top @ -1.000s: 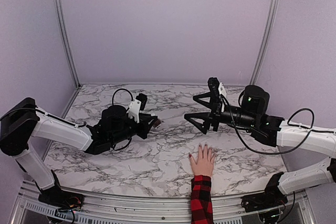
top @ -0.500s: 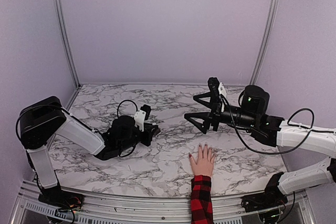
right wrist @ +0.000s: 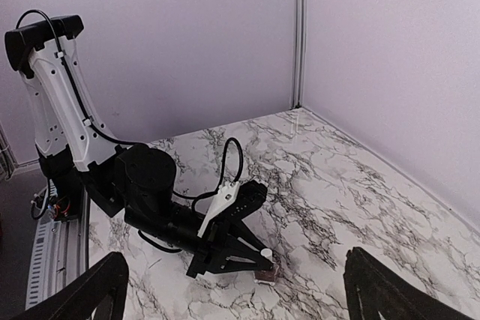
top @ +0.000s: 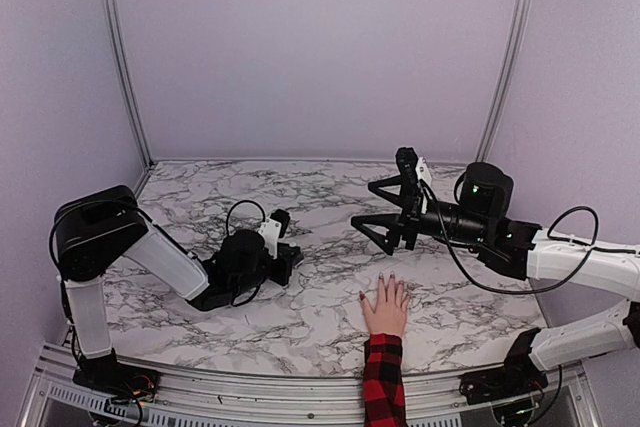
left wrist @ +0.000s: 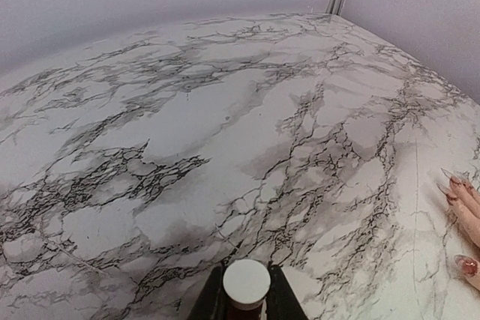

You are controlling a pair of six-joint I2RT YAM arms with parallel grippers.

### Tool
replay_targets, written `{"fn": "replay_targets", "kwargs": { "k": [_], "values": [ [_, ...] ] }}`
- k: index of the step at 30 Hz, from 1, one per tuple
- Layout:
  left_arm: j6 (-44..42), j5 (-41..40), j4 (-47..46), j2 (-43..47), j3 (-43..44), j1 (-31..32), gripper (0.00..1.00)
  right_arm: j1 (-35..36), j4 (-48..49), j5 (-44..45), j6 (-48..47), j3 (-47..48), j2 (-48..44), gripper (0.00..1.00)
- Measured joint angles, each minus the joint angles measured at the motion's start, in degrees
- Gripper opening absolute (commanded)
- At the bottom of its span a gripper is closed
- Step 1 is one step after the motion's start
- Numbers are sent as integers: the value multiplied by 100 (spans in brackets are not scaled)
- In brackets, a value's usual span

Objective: Paint the nails
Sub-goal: Put down the nail polish bottle at the center of the board.

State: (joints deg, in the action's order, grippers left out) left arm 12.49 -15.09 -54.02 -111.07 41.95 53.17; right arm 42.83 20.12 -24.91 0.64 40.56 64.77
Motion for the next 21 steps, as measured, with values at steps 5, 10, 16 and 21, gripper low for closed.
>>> {"fn": "replay_targets", "kwargs": {
  "k": [5,10,16,21],
  "values": [
    [-11,-37,-15,-129,31,31,10,0,-2,0,0,0,0,98],
    [-63,-48,-20,-129,31,70,29,0,-2,0,2,0,0,99],
    [-116,-37,-48,-129,31,101,41,0,17,0,7,-55,0,99],
    [-122,-28,-7,107,4,107,55,0,22,0,7,-81,-4,98]
  ]
}}
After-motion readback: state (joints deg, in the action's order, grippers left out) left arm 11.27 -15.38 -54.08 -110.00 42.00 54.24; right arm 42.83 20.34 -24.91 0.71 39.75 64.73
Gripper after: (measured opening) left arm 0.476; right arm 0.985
